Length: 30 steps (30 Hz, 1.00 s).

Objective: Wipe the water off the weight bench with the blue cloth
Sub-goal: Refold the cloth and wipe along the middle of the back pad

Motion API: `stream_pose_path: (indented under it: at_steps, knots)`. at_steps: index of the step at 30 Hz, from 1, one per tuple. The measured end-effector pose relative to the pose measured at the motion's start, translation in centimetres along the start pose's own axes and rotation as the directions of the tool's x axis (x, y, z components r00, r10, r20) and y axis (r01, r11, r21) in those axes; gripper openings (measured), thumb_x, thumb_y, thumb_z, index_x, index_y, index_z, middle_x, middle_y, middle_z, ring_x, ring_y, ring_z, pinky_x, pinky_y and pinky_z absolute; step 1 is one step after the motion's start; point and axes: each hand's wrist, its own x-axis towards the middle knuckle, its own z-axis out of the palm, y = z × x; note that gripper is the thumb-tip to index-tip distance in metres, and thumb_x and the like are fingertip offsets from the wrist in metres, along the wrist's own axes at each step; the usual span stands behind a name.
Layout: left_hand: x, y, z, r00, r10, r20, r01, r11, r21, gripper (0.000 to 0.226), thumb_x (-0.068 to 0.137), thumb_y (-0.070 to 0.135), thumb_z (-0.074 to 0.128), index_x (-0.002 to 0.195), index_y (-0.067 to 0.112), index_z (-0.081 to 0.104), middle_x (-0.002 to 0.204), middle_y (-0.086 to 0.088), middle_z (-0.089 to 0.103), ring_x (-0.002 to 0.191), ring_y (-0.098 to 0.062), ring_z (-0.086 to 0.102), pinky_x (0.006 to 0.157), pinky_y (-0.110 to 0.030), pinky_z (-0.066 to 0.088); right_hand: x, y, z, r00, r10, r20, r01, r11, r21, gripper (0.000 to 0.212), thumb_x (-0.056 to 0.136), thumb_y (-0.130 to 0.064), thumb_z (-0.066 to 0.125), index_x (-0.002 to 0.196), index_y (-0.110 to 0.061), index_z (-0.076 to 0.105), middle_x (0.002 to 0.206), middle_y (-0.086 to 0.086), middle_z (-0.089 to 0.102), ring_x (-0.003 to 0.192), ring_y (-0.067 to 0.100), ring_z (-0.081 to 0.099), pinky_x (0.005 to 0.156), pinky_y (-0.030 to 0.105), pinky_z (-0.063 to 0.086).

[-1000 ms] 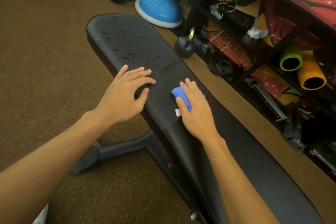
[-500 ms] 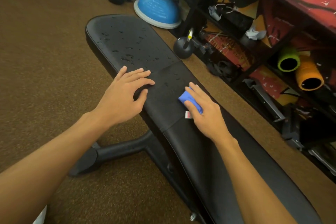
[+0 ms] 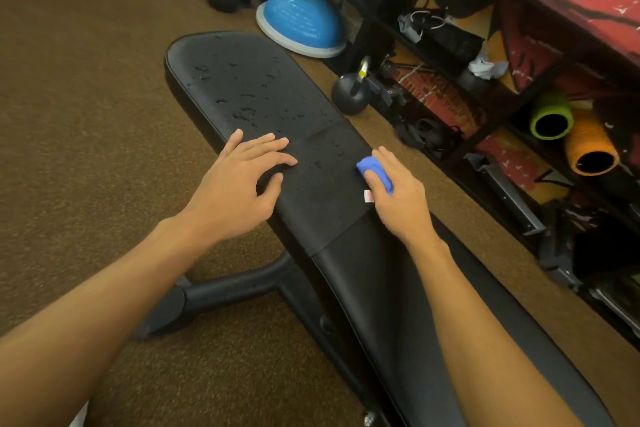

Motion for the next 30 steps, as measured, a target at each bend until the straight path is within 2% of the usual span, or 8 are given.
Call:
stream_pose_path:
  at_steps: [2, 8, 14, 20, 23, 26, 28, 30]
  knots:
    - [0.0, 0.1, 0.0, 1.000, -0.005, 0.006, 0.005, 1.000, -0.005, 0.036, 0.105, 0.022, 0.058, 0.139, 0.032, 0.065, 0.161, 0.011, 0.049, 0.157, -0.007, 0.029, 0.134, -0.049, 0.004, 1.8, -1.0, 0.7, 0.998, 0.059, -0.021, -0.059, 0.998, -0.022, 0.056, 0.111, -0.039, 0.052, 0.162, -0.020, 0.041, 0.170, -0.003, 0.036, 0.159, 0.012, 0.026, 0.130, 0.030, 0.017]
    - [0.1, 0.1, 0.0, 1.000, -0.012, 0.008, 0.012, 1.000, -0.028, 0.036, 0.103, 0.020, 0.060, 0.137, 0.031, 0.066, 0.160, 0.010, 0.050, 0.157, -0.007, 0.030, 0.133, -0.051, 0.004, -1.9, -0.9, 0.2, 0.967, -0.224, 0.121, 0.229, 0.973, -0.033, 0.055, 0.109, -0.034, 0.058, 0.162, -0.026, 0.043, 0.170, -0.014, 0.033, 0.158, -0.003, 0.020, 0.127, 0.018, 0.016]
    - [0.2, 0.3, 0.2, 1.000, -0.017, -0.004, 0.017, 1.000, -0.016, 0.037, 0.103, 0.017, 0.061, 0.136, 0.030, 0.066, 0.159, 0.009, 0.050, 0.156, -0.009, 0.032, 0.133, -0.050, 0.003, 1.3, -1.2, 0.7, 1.000, 0.015, -0.007, -0.016, 0.999, -0.039, 0.058, 0.109, -0.032, 0.059, 0.163, -0.022, 0.041, 0.171, -0.005, 0.034, 0.160, 0.010, 0.023, 0.132, 0.038, 0.020]
    - [0.2, 0.1, 0.1, 1.000, -0.016, -0.003, 0.016, 1.000, -0.022, 0.038, 0.102, 0.017, 0.061, 0.137, 0.030, 0.066, 0.160, 0.010, 0.050, 0.156, -0.008, 0.031, 0.134, -0.048, 0.002, -3.1, -1.8, 0.6, 0.950, -0.283, 0.131, 0.288, 0.958, -0.014, 0.054, 0.108, -0.035, 0.060, 0.159, -0.025, 0.048, 0.169, -0.012, 0.038, 0.158, -0.001, 0.023, 0.130, 0.025, 0.019]
    - [0.2, 0.1, 0.2, 1.000, -0.012, -0.010, 0.012, 0.999, -0.030, 0.037, 0.102, 0.015, 0.062, 0.136, 0.030, 0.067, 0.159, 0.010, 0.051, 0.156, -0.008, 0.031, 0.134, -0.048, 0.002, -1.4, -0.7, 0.1, 0.996, -0.088, 0.015, 0.087, 0.996, 0.035, 0.053, 0.108, -0.034, 0.060, 0.159, -0.021, 0.048, 0.168, -0.007, 0.039, 0.158, 0.006, 0.028, 0.131, 0.033, 0.022]
    - [0.2, 0.2, 0.4, 1.000, -0.013, -0.019, 0.012, 1.000, -0.025, 0.038, 0.102, 0.014, 0.062, 0.135, 0.030, 0.067, 0.159, 0.009, 0.051, 0.156, -0.009, 0.032, 0.134, -0.049, 0.002, 1.1, -1.9, 1.4, 0.996, 0.071, -0.050, -0.073, 0.997, -0.040, 0.057, 0.112, -0.039, 0.050, 0.164, -0.019, 0.038, 0.173, -0.002, 0.031, 0.161, 0.014, 0.021, 0.133, 0.039, 0.017]
    - [0.2, 0.2, 0.5, 1.000, -0.016, -0.021, 0.016, 1.000, -0.022, 0.038, 0.101, 0.014, 0.062, 0.135, 0.030, 0.067, 0.159, 0.010, 0.051, 0.156, -0.009, 0.032, 0.134, -0.048, 0.002, 0.5, -3.6, 2.4, 0.999, -0.008, -0.032, 0.005, 0.997, -0.075, 0.057, 0.113, -0.040, 0.047, 0.165, -0.021, 0.035, 0.175, -0.003, 0.026, 0.163, 0.013, 0.015, 0.132, 0.034, 0.012]
    - [0.3, 0.1, 0.5, 1.000, -0.016, -0.024, 0.016, 1.000, -0.024, 0.038, 0.100, 0.013, 0.063, 0.134, 0.030, 0.068, 0.158, 0.010, 0.052, 0.155, -0.008, 0.033, 0.134, -0.047, 0.002, -2.0, -4.3, 2.5, 0.989, -0.139, 0.049, 0.142, 0.987, -0.076, 0.057, 0.112, -0.041, 0.048, 0.165, -0.025, 0.035, 0.174, -0.010, 0.024, 0.162, 0.005, 0.011, 0.126, 0.020, 0.004]
